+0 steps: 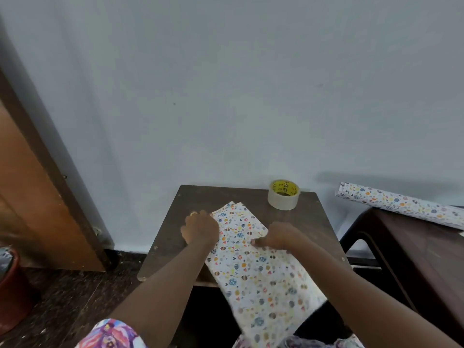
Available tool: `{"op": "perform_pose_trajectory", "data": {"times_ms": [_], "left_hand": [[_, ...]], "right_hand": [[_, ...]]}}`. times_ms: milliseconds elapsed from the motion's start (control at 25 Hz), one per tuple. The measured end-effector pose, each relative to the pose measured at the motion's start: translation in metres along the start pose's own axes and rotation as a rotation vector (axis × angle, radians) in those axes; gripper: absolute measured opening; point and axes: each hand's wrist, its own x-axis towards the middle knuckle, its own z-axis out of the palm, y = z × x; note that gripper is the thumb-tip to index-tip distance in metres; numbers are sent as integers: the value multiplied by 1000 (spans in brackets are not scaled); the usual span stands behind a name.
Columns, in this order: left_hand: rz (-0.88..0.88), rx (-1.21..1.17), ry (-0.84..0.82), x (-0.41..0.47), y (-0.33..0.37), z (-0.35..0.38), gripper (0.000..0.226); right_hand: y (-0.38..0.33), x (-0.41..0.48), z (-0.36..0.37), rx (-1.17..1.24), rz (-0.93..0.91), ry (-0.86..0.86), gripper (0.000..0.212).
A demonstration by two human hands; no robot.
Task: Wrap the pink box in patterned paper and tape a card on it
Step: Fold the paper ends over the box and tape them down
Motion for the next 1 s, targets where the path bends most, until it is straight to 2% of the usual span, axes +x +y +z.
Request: {"op": "perform_pose_trajectory", "data": {"times_ms": [80, 200, 280, 320, 360, 400, 440, 520, 560, 600, 680, 720, 800, 920, 1000], "left_hand": [[-40, 51, -129, 4, -4, -11, 41], [-5, -71, -537, 14, -23, -43, 42], [-147, -213, -851, 12, -41, -70, 29], [-203, -250, -954, 10, -49, -82, 28], [-213, -253, -1006, 9, -56, -91, 30], [-177, -229, -973, 9, -59, -95, 30], [-102, -183, -842, 13, -61, -91, 27], [102, -25, -475, 17, -54, -76, 31], [162, -33, -360, 18, -49, -67, 42], [168, -116, -345, 20, -44, -57, 51], [209, -158, -383, 21, -31, -46, 55], [248, -128, -400, 23, -26, -42, 51], [309, -69, -451, 26, -17, -39, 46], [273, -42, -623, 29, -15, -37, 57], [228, -42, -765, 28, -19, -36, 68]], "right_hand": [[-6, 8, 1, -117, -21, -48, 56], [-9, 17, -2, -164, -76, 61, 36], [-11, 22, -4, -322, -171, 161, 37], [-12, 23, -3, -408, -225, 209, 42], [-15, 20, 0, -459, -257, 259, 45], [-20, 14, 4, -465, -260, 313, 47], [-25, 7, 11, -417, -235, 380, 48], [-35, -12, 28, -157, -84, 567, 49], [-39, -21, 41, 41, 37, 679, 52], [-42, -34, 52, 287, 202, 749, 58], [-51, -52, 69, 845, 509, 705, 76], [-56, -55, 71, 1077, 590, 626, 84], [-62, -51, 64, 1380, 672, 507, 89], [-49, -38, 49, 1556, 774, 421, 72], [-35, -38, 48, 1567, 688, 340, 48]]}}
